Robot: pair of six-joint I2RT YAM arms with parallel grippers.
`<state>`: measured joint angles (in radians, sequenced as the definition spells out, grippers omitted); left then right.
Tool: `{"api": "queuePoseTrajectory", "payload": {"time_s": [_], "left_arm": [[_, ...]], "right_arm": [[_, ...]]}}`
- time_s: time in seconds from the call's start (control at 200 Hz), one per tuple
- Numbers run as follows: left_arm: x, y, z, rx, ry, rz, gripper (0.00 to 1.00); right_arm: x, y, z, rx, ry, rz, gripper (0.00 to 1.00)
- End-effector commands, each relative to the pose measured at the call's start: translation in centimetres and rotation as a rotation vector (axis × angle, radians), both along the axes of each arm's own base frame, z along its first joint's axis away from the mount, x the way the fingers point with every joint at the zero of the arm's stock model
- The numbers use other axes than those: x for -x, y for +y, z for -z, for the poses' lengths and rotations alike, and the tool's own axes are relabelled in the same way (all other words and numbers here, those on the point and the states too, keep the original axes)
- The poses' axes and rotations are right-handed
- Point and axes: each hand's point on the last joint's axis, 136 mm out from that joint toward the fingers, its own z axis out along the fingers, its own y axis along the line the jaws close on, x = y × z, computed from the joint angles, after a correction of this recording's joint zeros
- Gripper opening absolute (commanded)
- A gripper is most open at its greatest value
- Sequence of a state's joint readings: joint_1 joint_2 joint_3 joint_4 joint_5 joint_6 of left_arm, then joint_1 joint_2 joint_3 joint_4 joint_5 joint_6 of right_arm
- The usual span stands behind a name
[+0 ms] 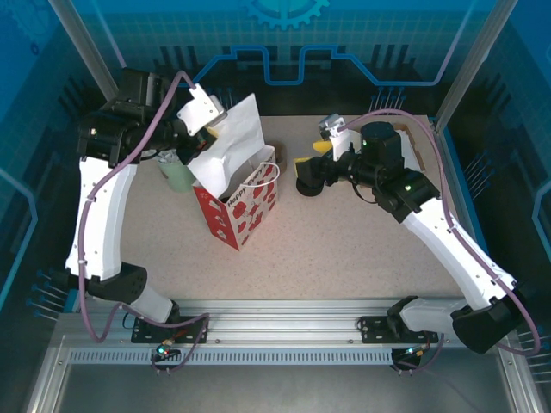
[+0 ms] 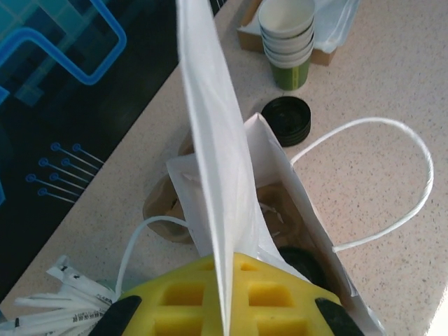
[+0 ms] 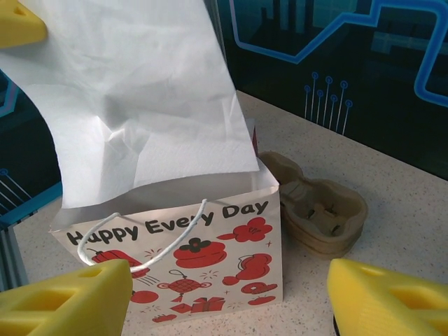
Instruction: Pack the takeout coffee
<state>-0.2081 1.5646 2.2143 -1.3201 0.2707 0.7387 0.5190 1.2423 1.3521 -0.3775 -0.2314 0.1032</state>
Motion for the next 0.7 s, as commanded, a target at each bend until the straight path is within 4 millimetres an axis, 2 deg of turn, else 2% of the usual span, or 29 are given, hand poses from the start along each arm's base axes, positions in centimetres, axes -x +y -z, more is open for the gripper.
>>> {"api": "queuePoseTrajectory", "payload": {"time_s": [0.0,0.17,0.3,0.495,0.695], "left_arm": [[-0.4,0.6,1.5,-0.039,0.026,-0.004,0.00],[-1.1,0.7,3.0,-0.063,0.052,-0.009,0.00],[-1.9,0.4,3.3,-0.052,0.049,-0.010,0.00],[-2.9,-0.9,4.2,-0.012,0.068,-0.008,0.00],[-2.6,-2.4,5.3,0.059,0.136,0.003,0.00]], "right_arm": [[-0.2,-0.1,-0.3,0.008,-0.006,0.013,0.75],[-0.4,-0.1,-0.1,0.010,0.001,0.016,0.75],[-0.5,-0.2,0.1,0.011,0.008,0.024,0.75],[-0.8,-0.1,0.5,0.012,0.024,0.029,0.75],[-1.0,-0.5,1.0,0.022,0.038,0.045,0.75]]}}
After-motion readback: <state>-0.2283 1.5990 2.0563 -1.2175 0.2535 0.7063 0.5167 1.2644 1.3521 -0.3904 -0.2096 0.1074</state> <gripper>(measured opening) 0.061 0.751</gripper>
